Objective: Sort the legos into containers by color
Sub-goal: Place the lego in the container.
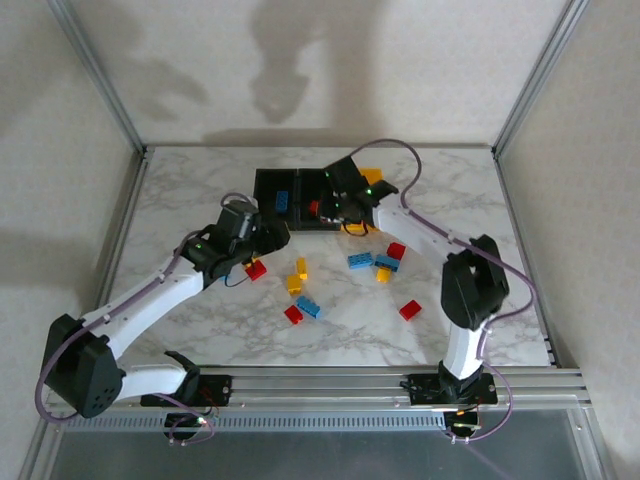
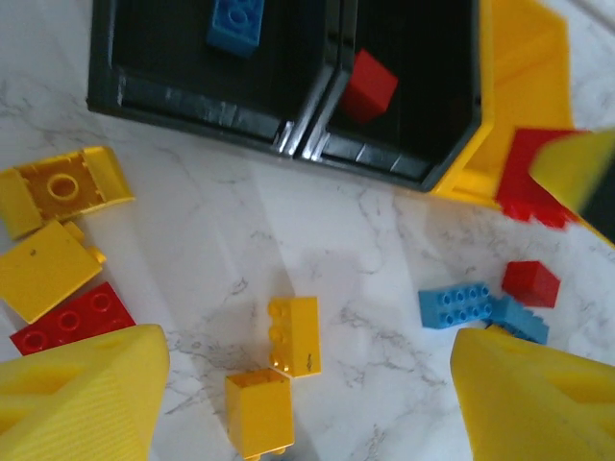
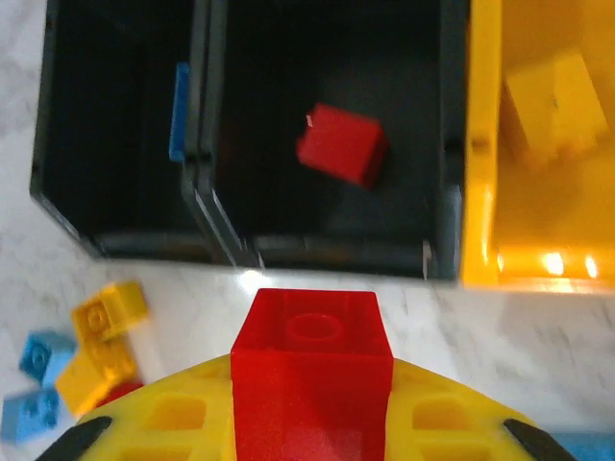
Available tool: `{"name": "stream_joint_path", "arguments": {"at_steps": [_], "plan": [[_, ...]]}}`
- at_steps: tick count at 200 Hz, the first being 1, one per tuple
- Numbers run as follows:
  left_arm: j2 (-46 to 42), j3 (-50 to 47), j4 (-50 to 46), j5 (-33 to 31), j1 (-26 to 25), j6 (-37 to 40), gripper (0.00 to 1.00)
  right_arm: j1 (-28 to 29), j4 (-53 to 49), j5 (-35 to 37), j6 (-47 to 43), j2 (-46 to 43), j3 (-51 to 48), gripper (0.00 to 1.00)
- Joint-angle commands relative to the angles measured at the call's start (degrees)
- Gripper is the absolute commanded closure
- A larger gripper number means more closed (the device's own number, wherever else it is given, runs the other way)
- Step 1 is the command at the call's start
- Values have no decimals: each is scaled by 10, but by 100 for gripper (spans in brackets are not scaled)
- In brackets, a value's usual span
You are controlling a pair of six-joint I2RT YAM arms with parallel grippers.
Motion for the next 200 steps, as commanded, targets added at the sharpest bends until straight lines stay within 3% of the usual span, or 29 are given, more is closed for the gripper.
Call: {"name": "stream_joint_path", "arguments": {"at_steps": [1,55,101,177,200], "plan": [[-15,2,-7,12,7,-12,24,-15,-4,-27,-21,69,78,81],[-36,-13,-12,15,12,-12,24,-35,-31,-56,-8,208,225,80],[-42,-19,-11,15,13,-11,24,-43,-42,-69,2,271,306,78],[-43,-24,-10,17,14,-13,24,-56,-31,-84,17,314,340,75],[-43,-25,-9,16,14,-14,24,-57,-34,-84,19,319,343,70]]}}
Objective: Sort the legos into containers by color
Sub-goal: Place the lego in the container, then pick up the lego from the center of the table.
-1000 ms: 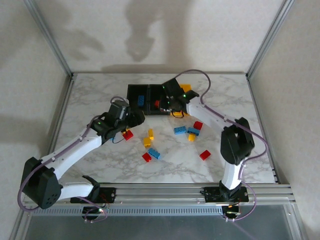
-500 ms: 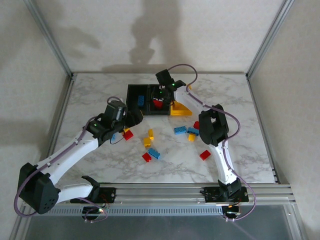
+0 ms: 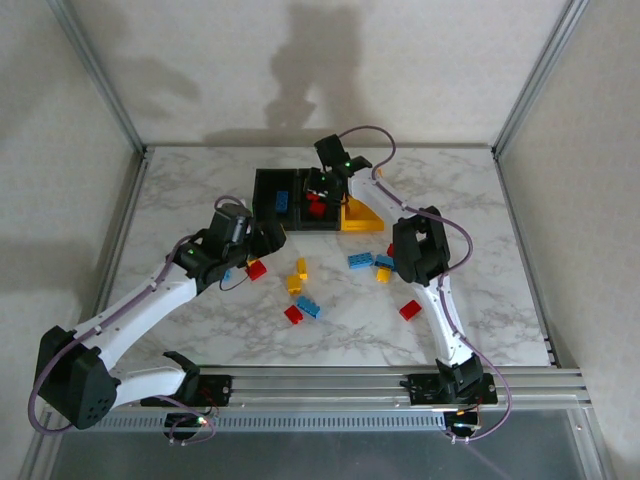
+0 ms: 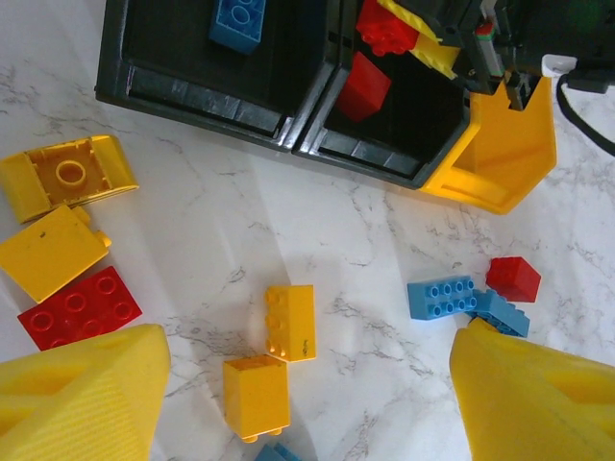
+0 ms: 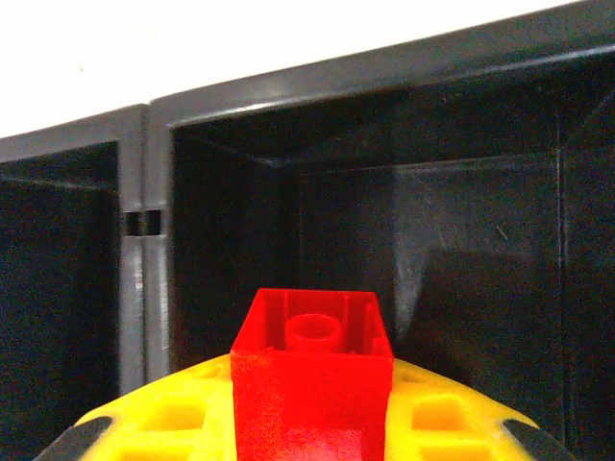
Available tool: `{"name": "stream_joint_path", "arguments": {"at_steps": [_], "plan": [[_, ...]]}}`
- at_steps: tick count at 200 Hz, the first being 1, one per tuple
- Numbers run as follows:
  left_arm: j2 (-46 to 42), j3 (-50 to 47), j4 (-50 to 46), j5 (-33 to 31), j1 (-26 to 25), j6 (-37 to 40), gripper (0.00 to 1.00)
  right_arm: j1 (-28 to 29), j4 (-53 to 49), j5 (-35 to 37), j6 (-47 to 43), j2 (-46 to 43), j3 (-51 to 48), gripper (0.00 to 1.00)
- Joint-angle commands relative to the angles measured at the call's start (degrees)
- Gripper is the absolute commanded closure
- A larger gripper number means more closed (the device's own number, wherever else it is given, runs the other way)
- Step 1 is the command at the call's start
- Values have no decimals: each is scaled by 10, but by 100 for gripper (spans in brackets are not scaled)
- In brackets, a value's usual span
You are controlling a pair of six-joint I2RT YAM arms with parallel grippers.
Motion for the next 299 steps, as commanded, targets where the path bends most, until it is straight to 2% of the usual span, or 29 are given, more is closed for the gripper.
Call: {"name": "stream_joint_path", "arguments": {"at_steps": [1,21,43,119,227,285,299], "plan": [[-12,-5,-5,2,7,-4,24,-2,-8,-10,9,13,19,69],[-12,-7,-4,2,7,-4,24,-2,-5,-6,9,4,13,62],[-11,-7,-3,3,7,-6,24,-1,1,0,7,-14,2,58],[-5,-8,8,7,6,-11,24,2,8,15,-14,-115,-57,56],[43,5,39,34,-23,-6,24,2,86,40,-17,-440,-451,53],[100,36,39,38,-57,4,28,-1,63,68,9,-584,-627,53],[121,50,22,26,-65,8,32,-1,55,77,21,-618,-665,52]]}}
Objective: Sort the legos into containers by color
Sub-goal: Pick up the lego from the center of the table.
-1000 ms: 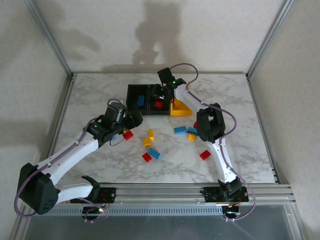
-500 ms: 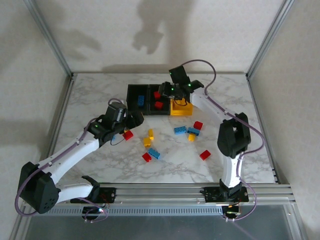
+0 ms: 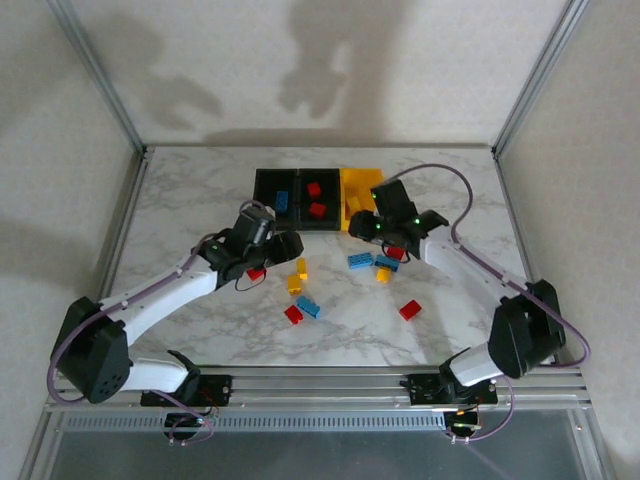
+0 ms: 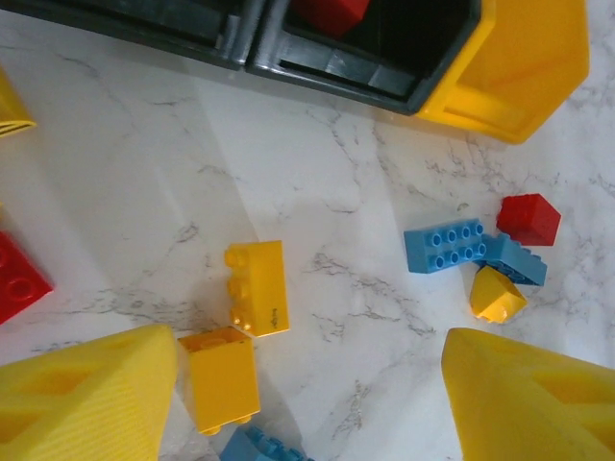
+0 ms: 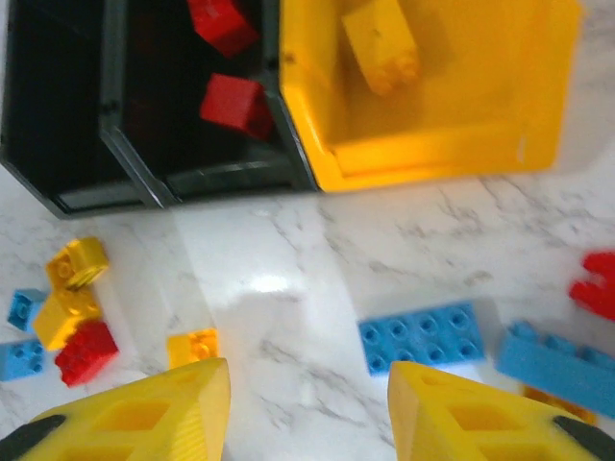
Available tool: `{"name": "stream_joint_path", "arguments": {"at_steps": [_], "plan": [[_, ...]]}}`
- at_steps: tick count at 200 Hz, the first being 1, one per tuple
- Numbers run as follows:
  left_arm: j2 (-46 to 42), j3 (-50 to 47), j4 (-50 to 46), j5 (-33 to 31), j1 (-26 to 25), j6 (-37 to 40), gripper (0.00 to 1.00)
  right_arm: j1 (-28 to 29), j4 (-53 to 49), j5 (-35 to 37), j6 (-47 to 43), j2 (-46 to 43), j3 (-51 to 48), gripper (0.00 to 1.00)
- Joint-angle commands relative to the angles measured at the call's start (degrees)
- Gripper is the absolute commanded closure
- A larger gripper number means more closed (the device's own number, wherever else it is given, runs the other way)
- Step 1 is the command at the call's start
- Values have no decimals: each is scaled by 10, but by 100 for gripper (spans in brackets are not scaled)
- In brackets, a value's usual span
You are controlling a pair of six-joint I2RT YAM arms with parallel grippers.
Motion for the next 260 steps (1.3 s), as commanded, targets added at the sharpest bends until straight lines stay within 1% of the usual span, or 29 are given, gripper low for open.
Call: {"name": "stream_joint_path", "arguments": {"at_steps": [1,17,51,62,69,97,120,158,179,194,225,234,245,260], "plan": [[30,36,-11,-5,-14,12,32,0,-20,29,25,-53,-54,52],[57,46,-30,-19,-18,13,36,0,-26,31,39,-87,-90,52],[115,62,-60,-59,-29,9,37,0,-31,26,67,-146,-145,53],[135,66,-60,-67,-31,9,44,0,-31,26,74,-166,-158,53],[149,70,-58,-69,-31,10,46,0,-32,26,77,-176,-166,53],[208,99,-69,-79,-31,19,45,0,-32,33,99,-220,-213,54],[241,117,-73,-87,-31,25,42,0,-29,28,117,-243,-250,54],[282,139,-73,-86,-35,32,42,0,-13,21,123,-240,-265,54],[296,147,-70,-80,-40,32,50,0,-7,17,118,-222,-255,54],[303,155,-73,-78,-45,33,53,0,-2,14,113,-210,-250,54],[306,172,-88,-79,-52,36,54,0,4,10,108,-191,-241,54],[306,174,-90,-79,-53,39,60,0,5,10,108,-188,-240,54],[308,176,-94,-82,-54,41,62,0,6,10,106,-186,-237,54],[310,179,-98,-83,-54,43,69,0,6,11,105,-184,-235,54]]}}
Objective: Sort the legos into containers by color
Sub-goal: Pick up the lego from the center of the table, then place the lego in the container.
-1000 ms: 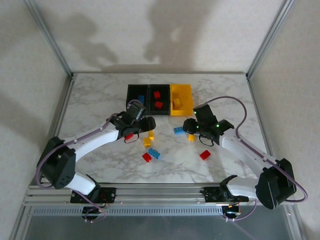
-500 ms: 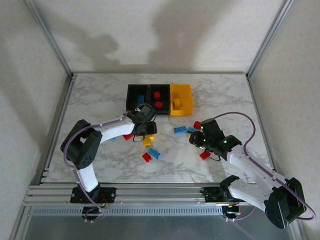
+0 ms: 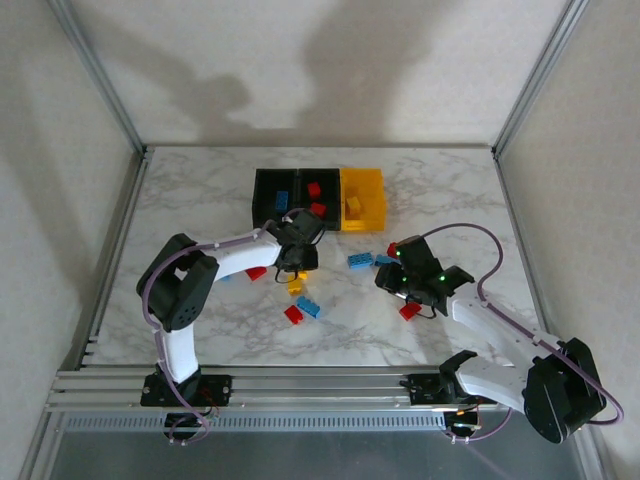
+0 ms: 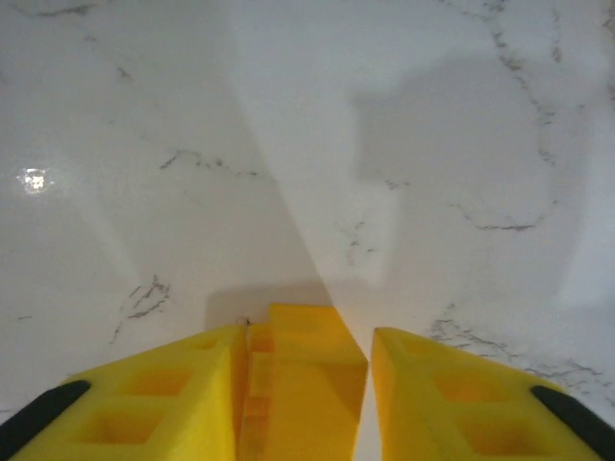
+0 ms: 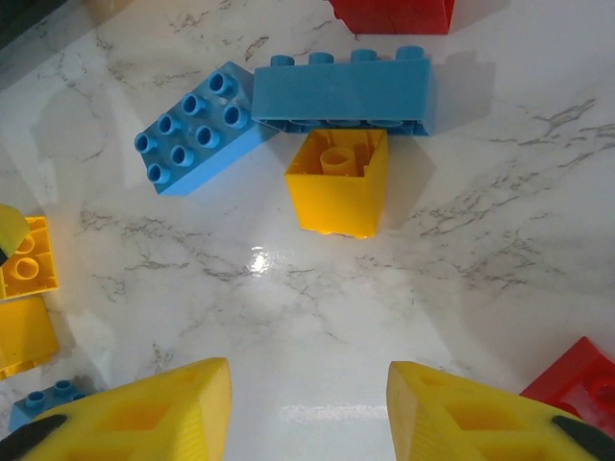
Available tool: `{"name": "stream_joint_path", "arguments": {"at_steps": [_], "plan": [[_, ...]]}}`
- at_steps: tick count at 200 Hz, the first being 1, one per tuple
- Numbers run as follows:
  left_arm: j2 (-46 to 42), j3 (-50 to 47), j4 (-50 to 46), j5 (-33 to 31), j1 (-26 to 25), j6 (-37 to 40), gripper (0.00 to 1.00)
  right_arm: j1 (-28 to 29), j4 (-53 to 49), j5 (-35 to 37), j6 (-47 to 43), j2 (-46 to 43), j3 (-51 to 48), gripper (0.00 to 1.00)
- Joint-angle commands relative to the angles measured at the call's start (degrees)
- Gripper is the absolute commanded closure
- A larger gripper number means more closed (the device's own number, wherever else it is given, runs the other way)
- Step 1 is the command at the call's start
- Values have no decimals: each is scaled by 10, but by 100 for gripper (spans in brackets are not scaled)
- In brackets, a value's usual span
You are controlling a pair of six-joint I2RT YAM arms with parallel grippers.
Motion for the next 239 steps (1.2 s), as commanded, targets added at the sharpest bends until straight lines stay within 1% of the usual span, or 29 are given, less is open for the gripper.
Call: {"name": "stream_joint_path", "arguments": {"at_steps": [1,25,42,51,75,151,191,239], "plan": [[5,15,-26,-11,-4,11,69,0,7,-1,-7,5,20,54],[2,21,-29,-14,-3,15,77,0,7,4,-4,0,13,54],[0,26,-33,-14,-4,17,79,0,9,2,-2,-6,9,54],[-1,29,-36,-15,-4,18,82,0,7,3,-2,-7,9,54],[-7,41,-44,-15,-4,22,86,1,1,6,-4,-9,16,54],[-35,124,-97,-47,-2,46,86,0,15,-12,1,-67,5,54],[-25,166,-101,-47,-1,48,86,0,12,-14,3,-79,7,54],[10,232,-106,-38,-2,49,86,0,10,-11,12,-93,1,55]]}}
